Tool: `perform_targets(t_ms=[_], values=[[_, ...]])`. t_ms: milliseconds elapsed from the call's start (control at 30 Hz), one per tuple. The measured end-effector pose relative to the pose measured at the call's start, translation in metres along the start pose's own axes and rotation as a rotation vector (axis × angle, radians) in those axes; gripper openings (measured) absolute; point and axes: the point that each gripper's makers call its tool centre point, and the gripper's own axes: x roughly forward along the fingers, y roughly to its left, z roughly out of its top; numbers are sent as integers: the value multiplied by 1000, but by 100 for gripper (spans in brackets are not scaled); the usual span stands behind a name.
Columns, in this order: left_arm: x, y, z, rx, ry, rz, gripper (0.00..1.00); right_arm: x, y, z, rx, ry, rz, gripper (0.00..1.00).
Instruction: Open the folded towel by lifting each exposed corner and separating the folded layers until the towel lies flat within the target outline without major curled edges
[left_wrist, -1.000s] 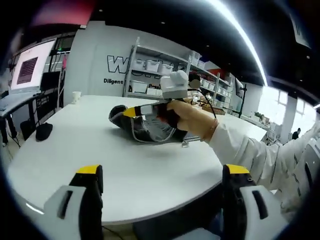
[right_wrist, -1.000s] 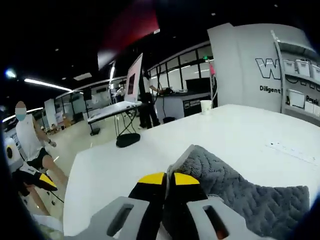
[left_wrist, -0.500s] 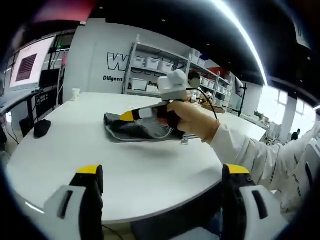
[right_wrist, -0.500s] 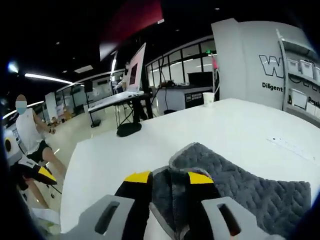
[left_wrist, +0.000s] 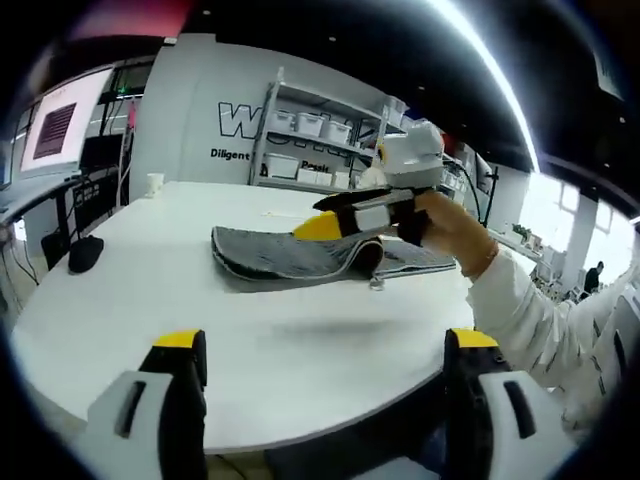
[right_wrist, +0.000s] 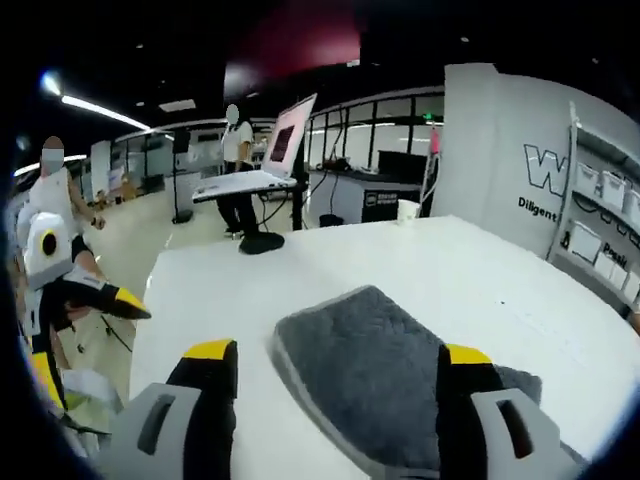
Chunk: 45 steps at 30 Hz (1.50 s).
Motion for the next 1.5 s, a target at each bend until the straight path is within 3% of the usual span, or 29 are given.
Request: perform_targets(t_ms=[167, 433, 533, 800, 967, 1033, 1100, 1267, 1500], values=[[5, 4, 6, 1, -8, 8, 96, -46, -8, -17, -22, 14, -20, 99], [29, 11, 17, 6, -10, 14, 96, -113, -32, -50, -26, 22, -107, 99], [39, 15, 21, -10, -19, 16, 95, -141, -41, -66, -17, 26, -170, 99], [72, 33, 32, -60, -36, 28, 91, -197, -46, -98, -4, 35, -274, 99], [92, 58, 37, -103, -62, 77, 82, -223, -40, -107, 13, 14, -303, 99], [100, 63, 37, -133, -60, 63, 76, -233, -38, -108, 18, 3, -311, 99], [110, 71, 35, -158, -52, 66, 77, -241, -35, -108, 22, -10, -315, 99], [133, 98, 22, -157, 13, 146, 78, -264, -26, -107, 31, -39, -332, 99], [154, 104, 21, -193, -4, 152, 69, -285, -14, -104, 20, -71, -354, 99]])
